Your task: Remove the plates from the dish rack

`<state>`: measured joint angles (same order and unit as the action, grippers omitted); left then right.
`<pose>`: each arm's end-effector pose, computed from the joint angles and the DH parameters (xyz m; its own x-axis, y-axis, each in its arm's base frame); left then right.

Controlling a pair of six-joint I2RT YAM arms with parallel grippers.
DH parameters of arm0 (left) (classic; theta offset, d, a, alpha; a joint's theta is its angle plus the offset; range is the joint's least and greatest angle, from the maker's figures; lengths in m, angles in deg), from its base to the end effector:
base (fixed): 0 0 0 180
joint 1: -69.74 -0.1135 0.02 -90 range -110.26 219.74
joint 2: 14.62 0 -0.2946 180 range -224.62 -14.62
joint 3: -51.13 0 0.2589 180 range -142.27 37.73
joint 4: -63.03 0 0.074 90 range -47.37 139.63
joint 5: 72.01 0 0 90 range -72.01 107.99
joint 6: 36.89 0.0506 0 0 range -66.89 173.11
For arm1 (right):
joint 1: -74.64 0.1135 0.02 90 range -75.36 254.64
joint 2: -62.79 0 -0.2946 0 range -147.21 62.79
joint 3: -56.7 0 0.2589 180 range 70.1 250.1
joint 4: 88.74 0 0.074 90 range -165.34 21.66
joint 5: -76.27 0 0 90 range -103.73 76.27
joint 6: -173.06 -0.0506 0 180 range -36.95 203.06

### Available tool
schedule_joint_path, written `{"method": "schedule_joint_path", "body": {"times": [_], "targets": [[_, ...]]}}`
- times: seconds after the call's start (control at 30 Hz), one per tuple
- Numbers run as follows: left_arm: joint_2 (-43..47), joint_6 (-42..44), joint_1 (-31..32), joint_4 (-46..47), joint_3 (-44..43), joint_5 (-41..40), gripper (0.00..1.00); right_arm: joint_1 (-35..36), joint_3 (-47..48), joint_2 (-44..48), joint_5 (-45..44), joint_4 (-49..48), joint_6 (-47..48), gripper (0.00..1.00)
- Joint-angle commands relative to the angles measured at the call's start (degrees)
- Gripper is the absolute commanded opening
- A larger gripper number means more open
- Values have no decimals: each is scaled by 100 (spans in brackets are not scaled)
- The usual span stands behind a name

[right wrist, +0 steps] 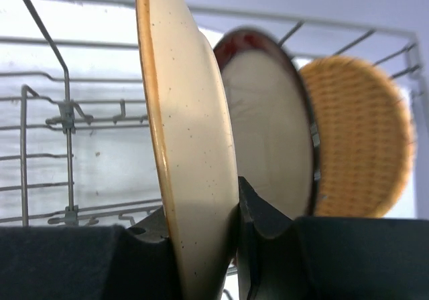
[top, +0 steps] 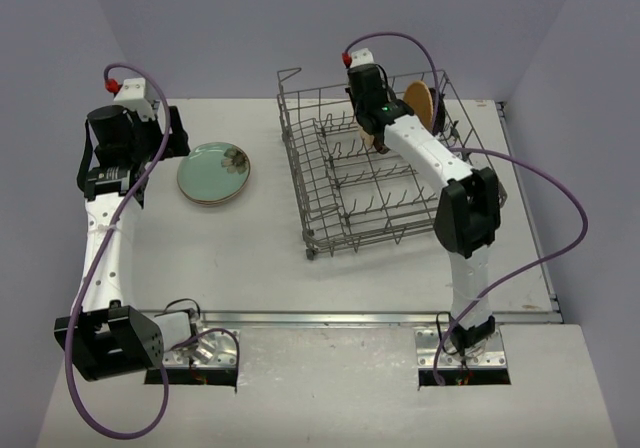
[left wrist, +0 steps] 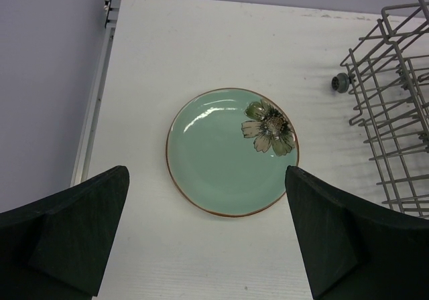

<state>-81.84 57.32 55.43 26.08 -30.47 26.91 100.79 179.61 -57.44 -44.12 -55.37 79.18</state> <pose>0.2647 0.0594 0.4018 -0.3786 -0.0217 -0.9253 -0.0779 0.9969 0.0084 0.4853 0.2098 0.3201 -0.4564 -0.1591 -0.8754 0.0413 0.9790 -0.1994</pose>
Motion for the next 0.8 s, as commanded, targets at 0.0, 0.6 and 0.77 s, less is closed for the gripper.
{"method": "schedule_joint_path", "body": {"times": [0.0,0.6,0.77], "targets": [[166,-60,-2,79,-191,84,100,112,148,1100,-468,-2239,1038,0],[566,-343,2,443,-209,4271,96,127,-201,2829,2837,-319,-895,0],[505,-814,31,448,-314,5098,94,127,-560,3209,4836,25,-1623,0]]}}
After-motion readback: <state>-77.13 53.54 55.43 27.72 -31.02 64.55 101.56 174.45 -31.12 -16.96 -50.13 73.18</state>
